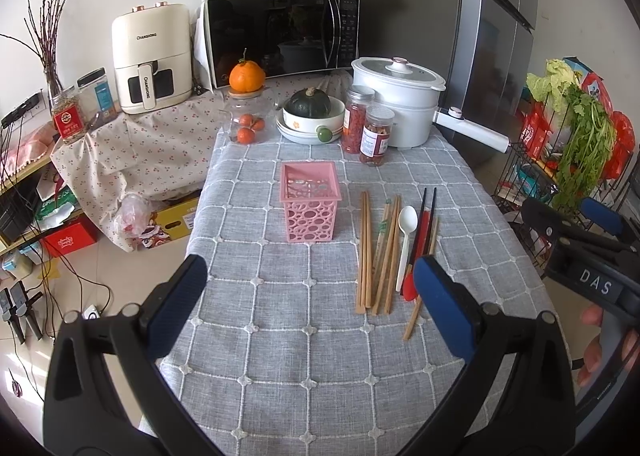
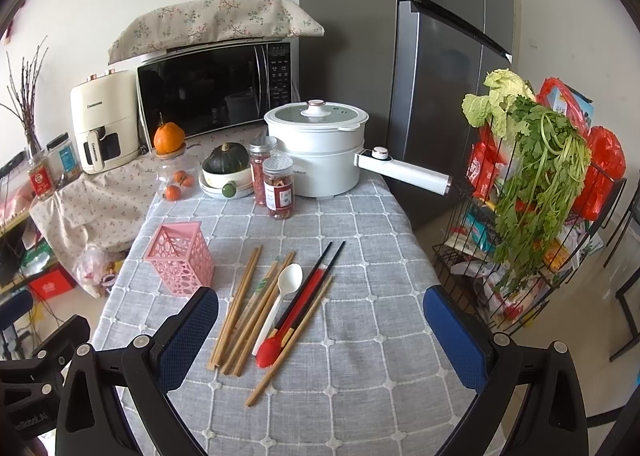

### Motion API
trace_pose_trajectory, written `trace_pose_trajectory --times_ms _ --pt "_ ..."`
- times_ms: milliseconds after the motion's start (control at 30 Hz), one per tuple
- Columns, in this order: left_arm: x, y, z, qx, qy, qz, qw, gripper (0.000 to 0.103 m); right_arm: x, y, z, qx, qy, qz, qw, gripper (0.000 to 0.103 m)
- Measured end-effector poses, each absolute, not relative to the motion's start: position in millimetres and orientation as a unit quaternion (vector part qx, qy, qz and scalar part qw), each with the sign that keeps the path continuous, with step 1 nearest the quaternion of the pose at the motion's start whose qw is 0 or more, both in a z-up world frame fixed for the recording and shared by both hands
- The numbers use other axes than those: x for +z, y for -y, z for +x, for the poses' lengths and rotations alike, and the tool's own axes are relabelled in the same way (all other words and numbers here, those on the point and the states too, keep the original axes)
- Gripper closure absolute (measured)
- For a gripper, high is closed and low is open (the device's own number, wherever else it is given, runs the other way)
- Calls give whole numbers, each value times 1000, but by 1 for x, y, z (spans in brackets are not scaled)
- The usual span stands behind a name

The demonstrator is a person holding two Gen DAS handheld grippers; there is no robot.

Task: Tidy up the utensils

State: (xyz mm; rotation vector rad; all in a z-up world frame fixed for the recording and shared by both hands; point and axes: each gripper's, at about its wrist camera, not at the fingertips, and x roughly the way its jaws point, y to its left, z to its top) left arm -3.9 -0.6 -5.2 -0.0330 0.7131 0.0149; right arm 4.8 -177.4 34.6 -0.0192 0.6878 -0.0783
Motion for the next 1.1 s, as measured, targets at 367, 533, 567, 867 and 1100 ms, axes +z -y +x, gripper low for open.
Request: trace_pose_trajectory --times_ms 367,533,567,867,1100 --pt "-5 0 -3 7 -350 -14 937 0 34 177 5 -38 -338 -9 940 0" --pt "-6 0 -3 8 -349 -13 937 1 34 177 5 -37 -339 -9 940 0" --pt "-6 0 -3 8 -349 -14 937 1 34 177 4 -37 -339 -9 940 0" --pt "-8 -2 -2 11 -348 -8 937 0 34 177 5 -37 -340 -9 940 0" --pt "-11 1 2 15 -355 20 935 0 31 178 6 -36 -347 -6 937 0"
